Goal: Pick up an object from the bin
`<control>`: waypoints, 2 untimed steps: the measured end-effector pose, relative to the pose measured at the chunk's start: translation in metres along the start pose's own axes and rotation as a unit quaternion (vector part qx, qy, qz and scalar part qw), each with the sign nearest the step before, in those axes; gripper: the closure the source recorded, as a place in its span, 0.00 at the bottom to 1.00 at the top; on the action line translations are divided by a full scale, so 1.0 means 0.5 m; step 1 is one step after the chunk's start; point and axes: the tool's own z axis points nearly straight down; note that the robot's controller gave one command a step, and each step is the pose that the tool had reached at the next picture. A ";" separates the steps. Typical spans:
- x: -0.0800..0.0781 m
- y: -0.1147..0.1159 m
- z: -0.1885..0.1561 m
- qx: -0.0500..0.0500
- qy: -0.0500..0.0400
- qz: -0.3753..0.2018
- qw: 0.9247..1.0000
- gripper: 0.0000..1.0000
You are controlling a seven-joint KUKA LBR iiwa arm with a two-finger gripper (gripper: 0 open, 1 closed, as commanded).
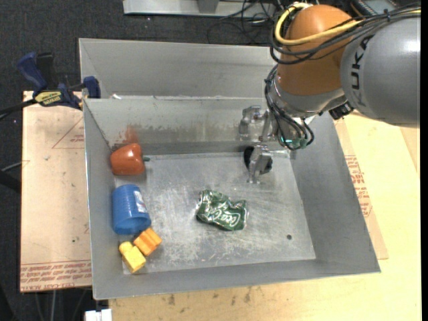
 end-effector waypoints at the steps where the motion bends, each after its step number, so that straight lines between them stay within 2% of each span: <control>1: -0.003 0.000 -0.010 0.000 -0.004 0.000 1.000 0.00; 2: 0.093 0.054 0.068 0.001 -0.006 -0.067 0.998 0.00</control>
Offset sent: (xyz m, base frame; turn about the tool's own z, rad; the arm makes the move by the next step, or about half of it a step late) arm -0.0705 0.0406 -0.0533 -0.1998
